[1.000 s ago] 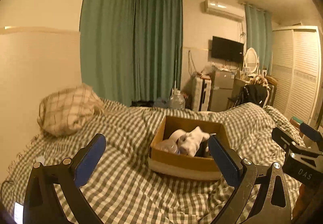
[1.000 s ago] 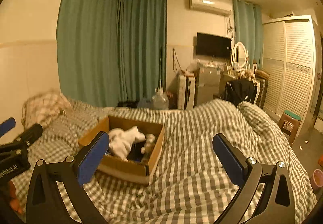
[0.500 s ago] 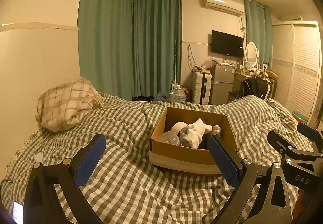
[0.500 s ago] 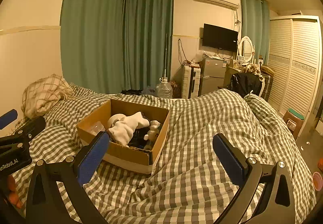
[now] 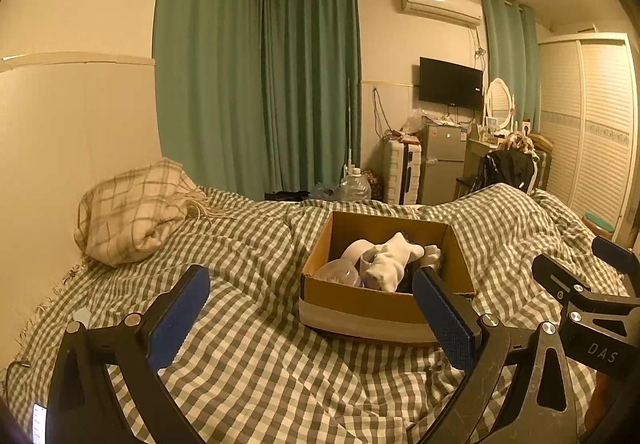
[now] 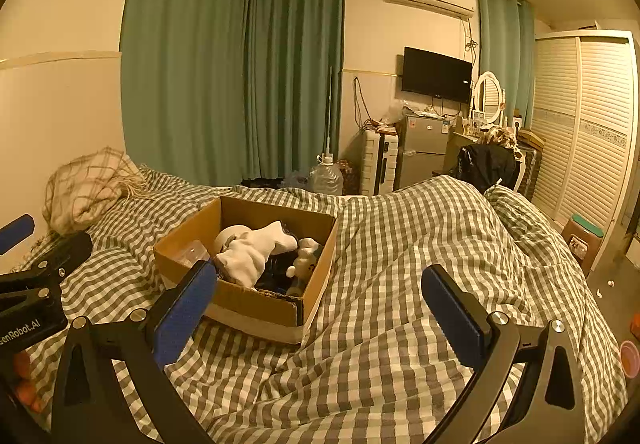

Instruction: Organize objects

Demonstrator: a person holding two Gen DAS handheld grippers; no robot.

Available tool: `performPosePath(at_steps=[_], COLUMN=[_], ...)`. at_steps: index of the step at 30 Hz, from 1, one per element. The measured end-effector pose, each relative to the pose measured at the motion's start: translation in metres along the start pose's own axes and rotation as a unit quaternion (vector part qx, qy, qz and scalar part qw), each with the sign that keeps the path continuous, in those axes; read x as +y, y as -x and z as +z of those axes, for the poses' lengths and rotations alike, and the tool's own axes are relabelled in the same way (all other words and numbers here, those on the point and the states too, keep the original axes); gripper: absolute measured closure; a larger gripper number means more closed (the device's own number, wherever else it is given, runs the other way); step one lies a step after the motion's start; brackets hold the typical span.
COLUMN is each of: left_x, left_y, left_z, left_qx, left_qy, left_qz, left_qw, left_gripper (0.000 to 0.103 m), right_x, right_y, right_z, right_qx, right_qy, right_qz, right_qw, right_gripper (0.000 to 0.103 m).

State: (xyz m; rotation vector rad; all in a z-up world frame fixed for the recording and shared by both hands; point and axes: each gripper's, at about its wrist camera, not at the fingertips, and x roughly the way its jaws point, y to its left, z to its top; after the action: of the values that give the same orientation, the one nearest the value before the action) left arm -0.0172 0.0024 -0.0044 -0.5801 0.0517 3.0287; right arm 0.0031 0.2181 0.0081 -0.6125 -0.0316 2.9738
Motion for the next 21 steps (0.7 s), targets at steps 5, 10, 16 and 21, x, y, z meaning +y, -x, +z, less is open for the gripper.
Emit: performPosePath(at_steps=[5, 10, 16, 21], left_x=[-0.0021, -0.0042, -0.0004, -0.0001], left_y=[-0.0003, -0.0011, -0.0027, -0.0027], left_z=[-0.0012, -0.0018, -0.0021, -0.0024], left_qx=[-0.001, -0.001, -0.001, 0.0], left_qy=[-0.005, -0.008, -0.002, -0.001], left_qz=[-0.004, 0.001, 0.006, 0.006], left_qw=[1.0, 1.0, 1.0, 1.0], left_gripper=[0.0, 0.0, 0.0, 0.0], right_x=[0.0007, 0.0013, 0.0033, 0.0026], right_y=[0.0004, 0.0001, 0.0008, 0.0006], right_z=[-0.0009, -0.0011, -0.0021, -0.0024], right_qx=[0.001, 0.002, 0.002, 0.003], right_qy=[0.001, 0.002, 0.007, 0.005], right_qz=[0.001, 0.001, 0.0, -0.002], right_qw=[1.0, 1.0, 1.0, 1.0], right_gripper=[0.0, 0.0, 0.0, 0.0])
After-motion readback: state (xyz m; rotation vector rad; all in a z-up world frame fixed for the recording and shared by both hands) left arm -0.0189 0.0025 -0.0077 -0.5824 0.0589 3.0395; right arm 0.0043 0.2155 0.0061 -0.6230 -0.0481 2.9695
